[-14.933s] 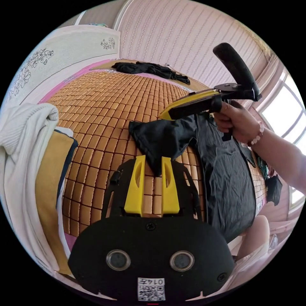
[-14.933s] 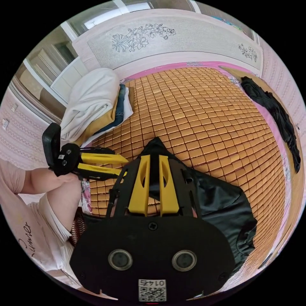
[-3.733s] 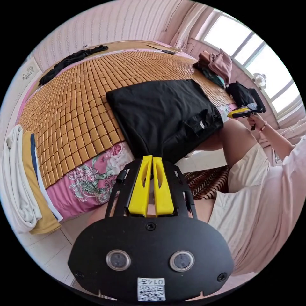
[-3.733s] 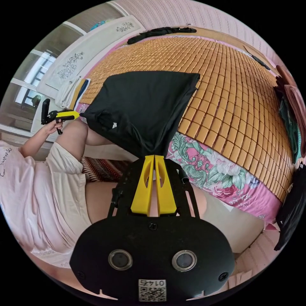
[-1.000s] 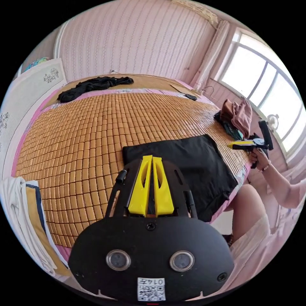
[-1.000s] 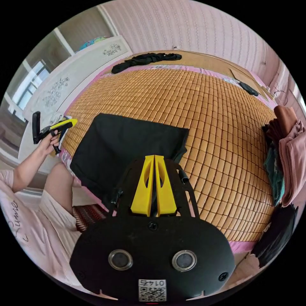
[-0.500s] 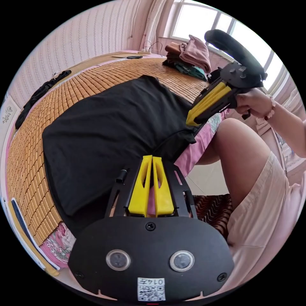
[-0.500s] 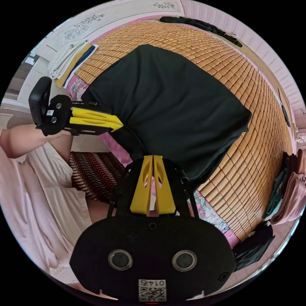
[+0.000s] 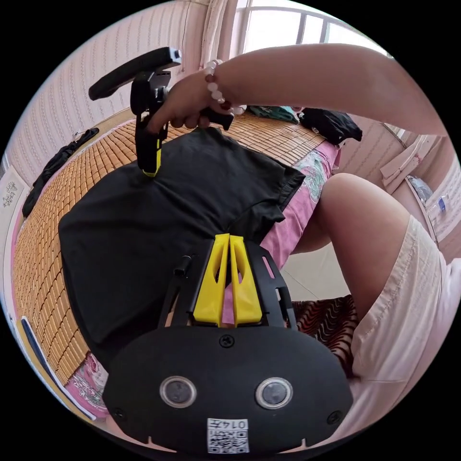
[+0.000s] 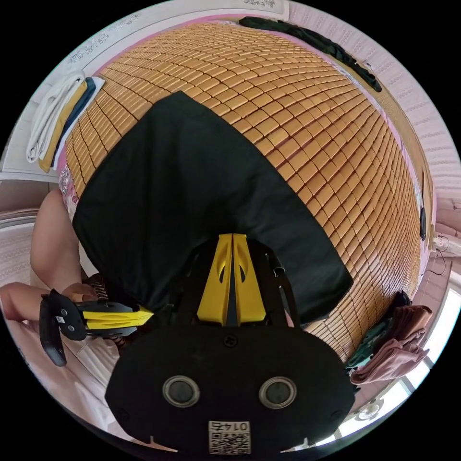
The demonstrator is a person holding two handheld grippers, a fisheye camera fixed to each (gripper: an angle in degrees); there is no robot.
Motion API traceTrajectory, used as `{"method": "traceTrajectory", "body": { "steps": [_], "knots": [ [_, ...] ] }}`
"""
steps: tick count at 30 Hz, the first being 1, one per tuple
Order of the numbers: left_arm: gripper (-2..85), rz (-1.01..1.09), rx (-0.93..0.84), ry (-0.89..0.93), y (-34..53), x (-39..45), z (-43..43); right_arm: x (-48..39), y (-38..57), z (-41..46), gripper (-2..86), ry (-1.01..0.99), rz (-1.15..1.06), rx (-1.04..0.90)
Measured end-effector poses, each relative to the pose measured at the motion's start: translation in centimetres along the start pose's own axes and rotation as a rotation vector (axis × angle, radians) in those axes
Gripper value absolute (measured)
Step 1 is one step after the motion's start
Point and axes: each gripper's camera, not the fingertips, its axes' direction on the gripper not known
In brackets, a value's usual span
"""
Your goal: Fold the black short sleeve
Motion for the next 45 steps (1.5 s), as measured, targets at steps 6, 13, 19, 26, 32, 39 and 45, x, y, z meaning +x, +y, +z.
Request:
{"method": "traceTrajectory", "body": {
  "steps": [6, 13, 19, 26, 32, 39, 45],
  "knots": [
    [-1.0, 0.032, -0.018, 0.005, 0.2, 0.8, 0.0, 3.5, -4.8, -0.2, -0.6, -0.016, 0.095, -0.015],
    [-1.0, -0.013, 0.008, 0.05, 0.6, 0.9, 0.0, 3.8, -4.4, 0.5, -0.5, -0.007, 0.067, -0.052],
    [-0.9, -0.023, 0.035, 0.02, 1.3, 2.3, 0.0, 4.6, -3.2, 3.0, -0.6, 0.092, 0.107, -0.004],
    [1.4, 0.018, 0.17, 0.073, 0.7, 3.8, -3.0, 9.8, 13.7, -0.8, -0.3, -0.128, 0.294, 0.376],
    [9.7, 0.074, 0.205, 0.161, -3.1, 5.2, -2.1, 10.6, 35.6, 6.7, 4.8, -0.269, 0.621, 0.372],
    [12.8, 0.27, 0.045, 0.129, -8.0, 9.4, 2.6, 10.0, 44.6, 15.6, 5.3, -0.375, 0.604, 0.243],
    [11.4, 0.306, -0.004, 0.007, -11.2, 11.3, 5.3, 13.5, 51.1, 15.9, 0.0, -0.686, 0.562, 0.549]
  ]
}}
